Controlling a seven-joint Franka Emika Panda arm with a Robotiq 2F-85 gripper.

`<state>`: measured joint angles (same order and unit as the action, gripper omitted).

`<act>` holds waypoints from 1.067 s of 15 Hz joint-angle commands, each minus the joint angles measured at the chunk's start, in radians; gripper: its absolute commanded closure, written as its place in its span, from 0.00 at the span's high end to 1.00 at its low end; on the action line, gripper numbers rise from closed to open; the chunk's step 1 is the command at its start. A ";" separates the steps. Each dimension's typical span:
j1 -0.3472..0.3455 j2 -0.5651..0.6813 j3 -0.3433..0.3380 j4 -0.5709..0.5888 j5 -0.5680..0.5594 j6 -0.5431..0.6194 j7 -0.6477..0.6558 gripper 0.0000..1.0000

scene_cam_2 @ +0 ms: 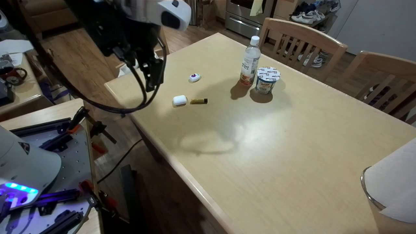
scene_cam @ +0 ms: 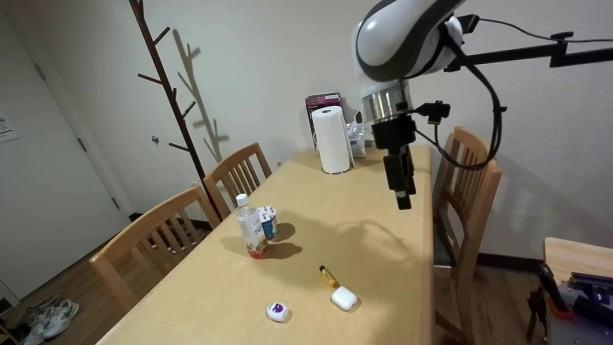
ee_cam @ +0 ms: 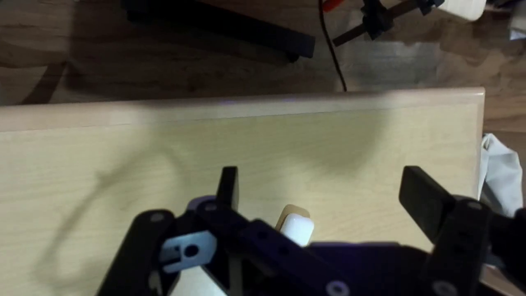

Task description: Move the chapstick to the left

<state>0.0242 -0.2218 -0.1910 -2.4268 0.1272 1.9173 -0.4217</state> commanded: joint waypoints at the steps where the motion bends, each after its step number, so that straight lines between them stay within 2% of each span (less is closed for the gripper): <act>1: 0.012 0.197 0.055 0.108 0.005 -0.044 -0.072 1.00; 3: 0.000 0.263 0.084 0.141 -0.017 -0.059 -0.064 1.00; 5: -0.025 0.262 0.092 0.146 -0.010 -0.077 -0.070 1.00; 6: -0.016 0.253 0.108 0.112 -0.005 -0.029 -0.033 1.00; 9: -0.032 0.271 0.107 0.136 -0.006 -0.050 -0.044 1.00; 12: -0.014 0.315 0.133 0.123 -0.022 0.056 0.020 1.00; 14: 0.011 0.364 0.167 0.130 -0.099 0.149 0.063 1.00; 16: 0.034 0.411 0.192 0.151 -0.213 0.215 0.167 1.00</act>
<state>0.0310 0.1171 -0.0371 -2.3029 0.0412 2.0452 -0.3804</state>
